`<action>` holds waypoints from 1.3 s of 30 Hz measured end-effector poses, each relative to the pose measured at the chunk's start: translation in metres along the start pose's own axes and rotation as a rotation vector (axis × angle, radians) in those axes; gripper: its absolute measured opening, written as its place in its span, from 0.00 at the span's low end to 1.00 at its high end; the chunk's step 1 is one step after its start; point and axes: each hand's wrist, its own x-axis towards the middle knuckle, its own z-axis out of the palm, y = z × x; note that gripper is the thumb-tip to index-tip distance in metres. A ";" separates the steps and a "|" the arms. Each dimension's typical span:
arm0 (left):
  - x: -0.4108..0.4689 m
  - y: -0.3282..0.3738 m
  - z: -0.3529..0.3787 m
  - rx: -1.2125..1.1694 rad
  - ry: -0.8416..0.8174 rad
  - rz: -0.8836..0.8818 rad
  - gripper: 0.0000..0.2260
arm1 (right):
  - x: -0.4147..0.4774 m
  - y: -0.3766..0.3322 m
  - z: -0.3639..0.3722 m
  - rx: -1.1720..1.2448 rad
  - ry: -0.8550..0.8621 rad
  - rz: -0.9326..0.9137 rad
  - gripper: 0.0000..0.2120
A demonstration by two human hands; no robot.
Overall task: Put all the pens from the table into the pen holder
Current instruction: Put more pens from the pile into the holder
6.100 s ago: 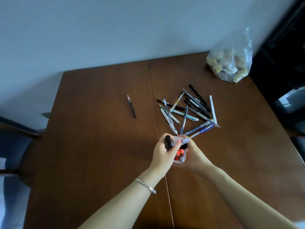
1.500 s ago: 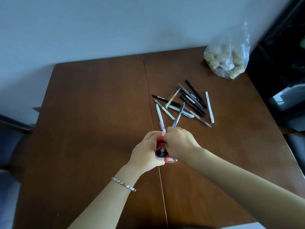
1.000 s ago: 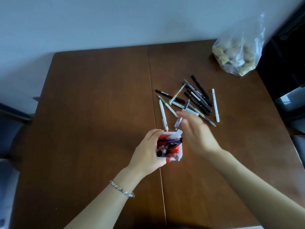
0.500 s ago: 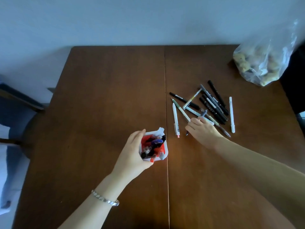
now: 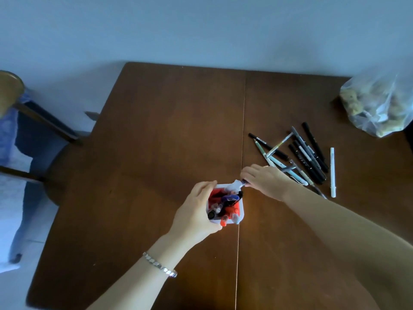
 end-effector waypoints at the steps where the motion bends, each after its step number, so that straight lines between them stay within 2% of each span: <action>1: 0.000 -0.001 0.000 0.016 -0.002 0.014 0.38 | -0.002 -0.002 -0.004 0.123 0.169 0.097 0.15; 2: 0.000 0.000 -0.001 0.047 -0.008 0.040 0.39 | -0.007 -0.004 -0.011 0.282 0.358 0.215 0.16; 5: 0.007 0.007 -0.004 0.138 -0.059 0.147 0.46 | -0.033 -0.019 -0.040 0.839 0.752 0.621 0.05; 7: 0.017 0.016 -0.006 0.175 -0.115 0.243 0.47 | -0.054 -0.036 -0.054 1.034 0.987 0.698 0.17; 9: 0.026 0.020 -0.005 0.194 -0.158 0.350 0.43 | -0.072 -0.054 -0.060 1.063 1.110 0.668 0.21; 11: 0.031 0.017 -0.003 0.134 -0.136 0.413 0.33 | -0.083 -0.073 -0.055 1.094 1.104 0.619 0.23; 14: 0.034 0.014 -0.004 -0.138 -0.011 0.290 0.17 | -0.083 -0.096 -0.047 1.119 1.037 0.605 0.25; 17: 0.036 0.014 -0.001 -0.265 0.104 0.191 0.10 | -0.068 -0.109 -0.038 1.165 0.975 0.624 0.20; 19: 0.034 0.016 0.003 -0.273 0.133 0.180 0.06 | -0.059 -0.114 -0.034 1.173 0.920 0.643 0.21; 21: 0.029 0.016 0.007 -0.279 0.159 0.183 0.04 | -0.055 -0.117 -0.035 1.161 0.940 0.673 0.24; 24: 0.025 0.015 0.007 -0.309 0.167 0.148 0.07 | -0.056 -0.118 -0.037 1.084 1.098 0.644 0.19; 28: 0.022 0.014 0.006 -0.331 0.171 0.123 0.09 | -0.056 -0.121 -0.031 1.074 1.073 0.602 0.18; 32: 0.021 0.018 0.003 -0.327 0.162 0.103 0.14 | -0.055 -0.127 -0.038 1.046 1.203 0.540 0.13; 34: 0.021 0.017 0.005 -0.341 0.175 0.092 0.11 | -0.052 -0.130 -0.038 1.070 1.099 0.570 0.10; 36: 0.019 0.016 0.007 -0.398 0.203 0.064 0.08 | -0.049 -0.134 -0.030 1.064 0.922 0.610 0.12; 39: 0.017 0.016 0.006 -0.400 0.183 0.073 0.09 | -0.047 -0.137 -0.019 0.797 0.775 0.644 0.14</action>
